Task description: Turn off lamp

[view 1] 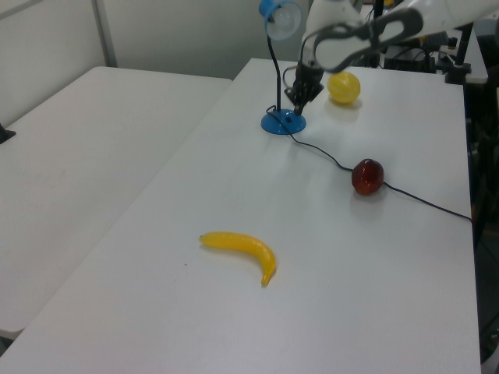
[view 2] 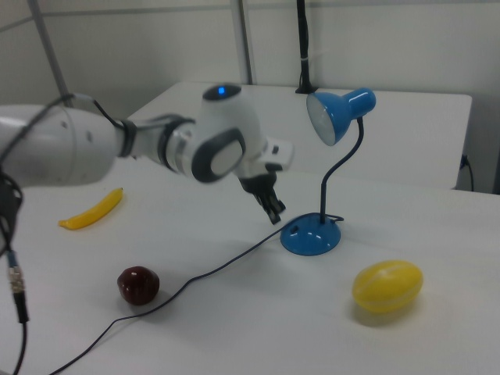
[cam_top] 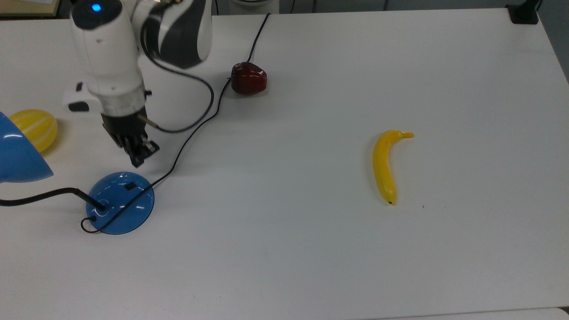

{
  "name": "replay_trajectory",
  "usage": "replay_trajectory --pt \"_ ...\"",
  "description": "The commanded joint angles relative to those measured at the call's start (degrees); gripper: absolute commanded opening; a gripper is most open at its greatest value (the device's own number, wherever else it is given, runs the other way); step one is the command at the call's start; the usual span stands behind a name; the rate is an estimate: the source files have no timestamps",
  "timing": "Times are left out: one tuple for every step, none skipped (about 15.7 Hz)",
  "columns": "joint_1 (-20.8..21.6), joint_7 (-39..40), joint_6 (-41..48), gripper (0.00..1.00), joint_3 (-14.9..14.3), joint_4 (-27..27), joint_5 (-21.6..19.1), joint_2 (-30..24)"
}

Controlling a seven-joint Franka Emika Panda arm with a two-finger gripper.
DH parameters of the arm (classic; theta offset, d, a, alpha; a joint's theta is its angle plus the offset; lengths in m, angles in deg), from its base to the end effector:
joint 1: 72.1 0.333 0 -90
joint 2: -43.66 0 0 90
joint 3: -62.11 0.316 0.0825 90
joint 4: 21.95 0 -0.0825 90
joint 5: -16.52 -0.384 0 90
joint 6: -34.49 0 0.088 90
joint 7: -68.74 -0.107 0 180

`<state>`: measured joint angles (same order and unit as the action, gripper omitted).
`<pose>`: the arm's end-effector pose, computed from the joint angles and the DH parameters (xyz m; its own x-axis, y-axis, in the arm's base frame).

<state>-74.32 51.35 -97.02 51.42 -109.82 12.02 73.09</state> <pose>0.7042 -0.1371 0.3878 0.8280 -0.5023 0.2493 -0.5055 -0.8610 -0.0559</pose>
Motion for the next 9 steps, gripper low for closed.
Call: replay_trajectory --pt "-0.1 7.3 15.4 0.0 0.1 -4.0 -0.2 -12.4" --pt "-0.2 9.4 19.7 0.0 0.7 -4.5 -0.4 -14.6" --pt "-0.3 11.3 23.3 0.0 1.5 -4.8 -0.4 -16.7" --pt "-0.3 13.2 26.5 0.0 1.7 -5.2 -0.5 -18.4" --pt "-0.3 14.9 28.9 0.0 1.8 -5.4 -0.6 -20.2" --pt "-0.2 16.4 31.0 0.0 1.8 -5.6 -0.7 -21.7" --pt "-0.1 18.1 33.1 0.0 2.1 -5.7 -0.7 -23.2" --pt "-0.2 20.4 35.2 0.0 2.5 -5.7 -0.8 -24.3" --pt "-0.3 23.2 36.9 0.02 2.5 -5.7 -0.9 -25.3"
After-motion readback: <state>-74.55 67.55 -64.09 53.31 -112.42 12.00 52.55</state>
